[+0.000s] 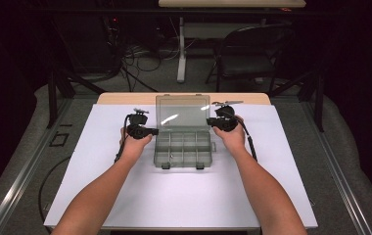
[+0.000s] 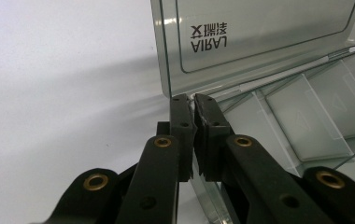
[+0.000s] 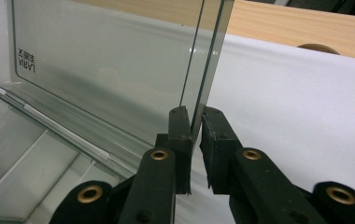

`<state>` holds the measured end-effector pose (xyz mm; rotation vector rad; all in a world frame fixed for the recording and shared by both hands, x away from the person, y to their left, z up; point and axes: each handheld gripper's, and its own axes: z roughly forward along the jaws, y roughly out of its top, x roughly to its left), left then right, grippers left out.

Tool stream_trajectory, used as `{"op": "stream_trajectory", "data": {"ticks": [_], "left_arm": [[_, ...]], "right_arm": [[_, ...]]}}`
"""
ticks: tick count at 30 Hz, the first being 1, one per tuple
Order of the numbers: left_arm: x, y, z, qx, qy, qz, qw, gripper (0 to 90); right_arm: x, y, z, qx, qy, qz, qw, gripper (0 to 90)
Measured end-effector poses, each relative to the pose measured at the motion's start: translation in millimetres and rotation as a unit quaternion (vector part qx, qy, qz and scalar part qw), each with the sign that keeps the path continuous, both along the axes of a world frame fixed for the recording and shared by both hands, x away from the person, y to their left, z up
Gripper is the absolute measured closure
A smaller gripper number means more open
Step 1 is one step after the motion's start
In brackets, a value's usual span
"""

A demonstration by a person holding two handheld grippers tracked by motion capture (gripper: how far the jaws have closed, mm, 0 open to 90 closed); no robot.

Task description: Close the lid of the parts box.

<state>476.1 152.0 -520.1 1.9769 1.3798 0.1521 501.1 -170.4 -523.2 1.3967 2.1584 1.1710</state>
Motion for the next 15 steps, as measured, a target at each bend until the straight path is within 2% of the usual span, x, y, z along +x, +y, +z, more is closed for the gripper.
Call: {"op": "stream_trajectory", "data": {"ticks": [6,12,15], "left_arm": [[0.1,0.2,-0.3,-0.002,0.001,0.002,1.0000,86.9],[0.2,0.4,-0.5,-0.002,0.001,0.002,1.0000,86.9],[0.0,0.4,-0.7,-0.005,0.002,0.004,1.0000,86.9]], "right_arm": [[-3.1,-2.1,-2.0,0.005,-0.016,0.007,0.9998,82.5],[-7.1,-0.3,-1.4,-0.017,-0.037,0.017,0.9990,82.0],[-8.6,-0.4,-1.7,-0.020,-0.044,0.021,0.9986,81.9]]}}
